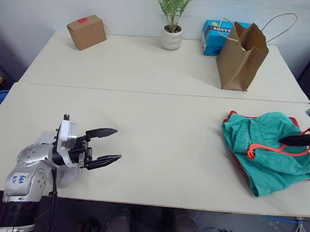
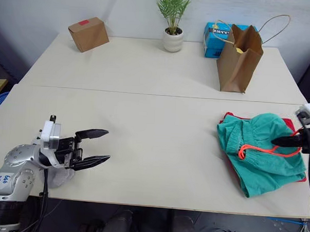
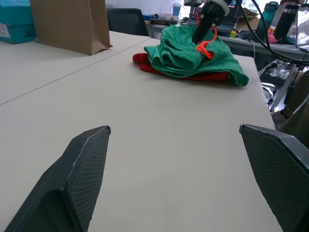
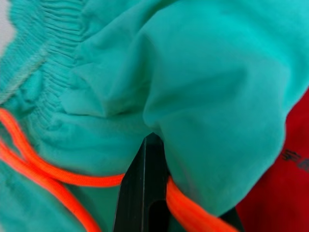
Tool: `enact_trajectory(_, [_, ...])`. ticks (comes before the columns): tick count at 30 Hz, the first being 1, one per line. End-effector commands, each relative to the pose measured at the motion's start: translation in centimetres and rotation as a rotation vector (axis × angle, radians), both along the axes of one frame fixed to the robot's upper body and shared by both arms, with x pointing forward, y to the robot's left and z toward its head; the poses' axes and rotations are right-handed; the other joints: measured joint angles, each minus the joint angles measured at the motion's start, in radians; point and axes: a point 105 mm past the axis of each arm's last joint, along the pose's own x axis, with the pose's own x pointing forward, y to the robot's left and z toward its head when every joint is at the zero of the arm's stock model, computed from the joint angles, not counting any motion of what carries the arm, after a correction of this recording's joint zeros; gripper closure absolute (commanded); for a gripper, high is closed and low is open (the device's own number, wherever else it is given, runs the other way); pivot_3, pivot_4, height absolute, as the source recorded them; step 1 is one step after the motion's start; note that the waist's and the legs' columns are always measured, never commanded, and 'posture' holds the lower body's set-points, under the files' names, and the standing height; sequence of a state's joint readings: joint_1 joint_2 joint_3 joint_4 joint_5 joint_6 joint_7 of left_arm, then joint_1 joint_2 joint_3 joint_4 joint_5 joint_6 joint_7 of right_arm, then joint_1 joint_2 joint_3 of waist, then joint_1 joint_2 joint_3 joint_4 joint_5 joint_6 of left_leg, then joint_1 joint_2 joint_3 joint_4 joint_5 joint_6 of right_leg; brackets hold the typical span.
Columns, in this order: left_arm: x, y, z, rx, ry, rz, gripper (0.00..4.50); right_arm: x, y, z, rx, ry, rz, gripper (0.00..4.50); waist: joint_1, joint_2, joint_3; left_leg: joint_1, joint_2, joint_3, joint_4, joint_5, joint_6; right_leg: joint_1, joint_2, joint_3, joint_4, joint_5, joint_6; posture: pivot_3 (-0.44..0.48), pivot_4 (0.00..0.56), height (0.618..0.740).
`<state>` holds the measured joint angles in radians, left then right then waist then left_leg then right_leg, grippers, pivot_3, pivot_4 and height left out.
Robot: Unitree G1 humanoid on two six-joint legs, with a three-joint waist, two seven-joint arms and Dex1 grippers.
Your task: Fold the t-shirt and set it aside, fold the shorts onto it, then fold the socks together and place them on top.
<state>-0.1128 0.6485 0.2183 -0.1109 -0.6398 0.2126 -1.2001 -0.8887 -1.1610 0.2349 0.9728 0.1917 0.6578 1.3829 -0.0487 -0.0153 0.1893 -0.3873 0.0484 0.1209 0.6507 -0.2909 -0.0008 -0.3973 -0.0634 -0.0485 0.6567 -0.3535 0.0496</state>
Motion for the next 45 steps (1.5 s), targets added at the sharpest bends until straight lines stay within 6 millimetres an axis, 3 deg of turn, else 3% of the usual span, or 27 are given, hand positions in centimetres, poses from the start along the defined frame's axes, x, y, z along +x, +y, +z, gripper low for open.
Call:
enact_trajectory(1, [-0.3, -0.2, 1.2, 0.004, -0.048, -0.007, 0.0, 0.1, -1.5, -0.2, -0.081, -0.046, -0.052, 4.23, 0.001, 0.001, 0.0, 0.0, 0.0, 0.0, 0.0, 0.0, 0.0, 0.0, 0.0, 0.0, 0.001, 0.0, 0.0, 0.0, 0.15, 0.74])
enact_trajectory(7, [-0.4, -0.4, 1.7, 0.01, -0.053, -0.008, 0.0, -1.4, -3.1, 1.2, -0.114, -0.076, -0.056, 2.33, 0.012, 0.001, 0.001, 0.0, 0.0, 0.0, 0.001, 0.0, 0.0, 0.0, 0.0, 0.0, 0.001, 0.0, 0.0, 0.0, 0.15, 0.74])
enact_trajectory(11, [-0.4, -0.4, 1.9, 0.012, -0.05, -0.012, 0.0, -2.4, -4.3, 4.0, -0.199, -0.18, -0.019, 0.91, 0.02, 0.002, 0.001, 0.0, 0.0, 0.0, 0.001, 0.0, 0.0, 0.0, 0.0, 0.0, 0.001, 0.0, 0.0, 0.0, 0.15, 0.74])
enact_trajectory(14, [-0.3, 0.0, 2.2, 0.02, -0.056, 0.006, 0.0, -2.5, -3.4, 6.6, -0.283, -0.315, 0.129, 0.04, 0.019, 0.002, 0.001, 0.001, 0.0, 0.0, 0.001, 0.0, 0.0, 0.0, 0.0, 0.0, 0.001, 0.0, 0.0, 0.0, 0.15, 0.74])
enact_trajectory(16, [0.0, 0.6, 2.5, 0.025, -0.067, 0.04, 0.0, -2.2, -1.2, 8.1, -0.245, -0.438, 0.257, 0.04, 0.013, 0.002, 0.001, 0.001, 0.0, 0.001, 0.001, 0.001, -0.001, 0.001, 0.002, 0.001, 0.002, 0.0, 0.0, 0.0, 0.15, 0.74])
enact_trajectory(19, [0.2, 1.6, 2.8, 0.042, -0.077, 0.084, 0.0, -1.9, 2.8, 9.3, -0.051, -0.626, 0.389, 0.04, 0.002, 0.002, 0.001, 0.003, 0.002, 0.001, 0.0, 0.002, -0.002, 0.001, 0.003, 0.002, 0.003, 0.0, 0.0, 0.0, 0.15, 0.74])
enact_trajectory(21, [-0.2, 3.1, 2.7, 0.078, -0.082, 0.144, 0.0, -2.0, 8.5, 7.1, 0.094, -0.769, 0.573, 0.04, 0.001, -0.002, -0.001, 0.005, 0.002, 0.0, -0.001, 0.002, -0.003, 0.003, 0.003, 0.001, 0.003, 0.0, 0.0, 0.0, 0.15, 0.74])
enact_trajectory(23, [-0.6, 4.4, 2.9, 0.088, -0.088, 0.211, 0.0, -3.2, 12.9, 5.3, 0.22, -0.859, 0.655, 0.04, -0.002, -0.011, -0.006, 0.007, 0.005, -0.002, -0.005, 0.003, -0.006, 0.005, 0.006, 0.0, 0.002, 0.0, 0.0, 0.0, 0.15, 0.74])
enact_trajectory(26, [-1.1, 6.2, 2.9, 0.093, -0.09, 0.325, 0.0, -4.5, 17.2, 2.4, 0.218, -0.908, 0.787, 0.04, 0.005, -0.002, -0.002, 0.003, 0.007, -0.003, -0.002, 0.002, -0.007, 0.003, 0.006, -0.001, 0.002, 0.0, -0.001, 0.0, 0.15, 0.74])
enact_trajectory(28, [-2.0, 7.9, 3.0, 0.08, -0.08, 0.432, 0.0, -5.7, 20.0, 0.5, 0.259, -0.94, 0.9, 0.04, 0.011, -0.002, -0.002, 0.003, 0.003, -0.002, -0.003, 0.003, -0.005, 0.001, 0.003, 0.0, 0.003, -0.001, -0.001, 0.0, 0.15, 0.74])
enact_trajectory(33, [-5.3, 10.9, 2.8, 0.073, -0.056, 0.676, 0.0, -7.1, 23.4, -2.1, 0.318, -0.981, 1.068, 0.04, 0.01, -0.007, -0.004, 0.006, 0.002, -0.003, -0.003, -0.003, 0.003, 0.005, 0.001, -0.001, 0.002, 0.0, -0.001, 0.0, 0.15, 0.74])
enact_trajectory(41, [-15.8, 20.9, -1.3, -0.036, 0.158, 1.334, 0.0, -8.0, 25.4, -1.8, 0.392, -1.067, 1.169, 0.04, 0.002, -0.011, -0.003, 0.012, 0.003, -0.003, -0.004, -0.004, 0.002, 0.009, 0.002, -0.001, 0.002, -0.002, -0.004, 0.0, 0.15, 0.74])
enact_trajectory(45, [-18.9, 24.1, -2.9, -0.029, 0.272, 1.555, 0.0, -8.5, 25.5, -1.7, 0.416, -1.051, 1.193, 0.04, 0.017, -0.013, -0.004, 0.018, 0.003, -0.004, -0.004, -0.006, 0.002, 0.015, 0.001, -0.002, 0.001, -0.003, -0.006, 0.0, 0.15, 0.74])
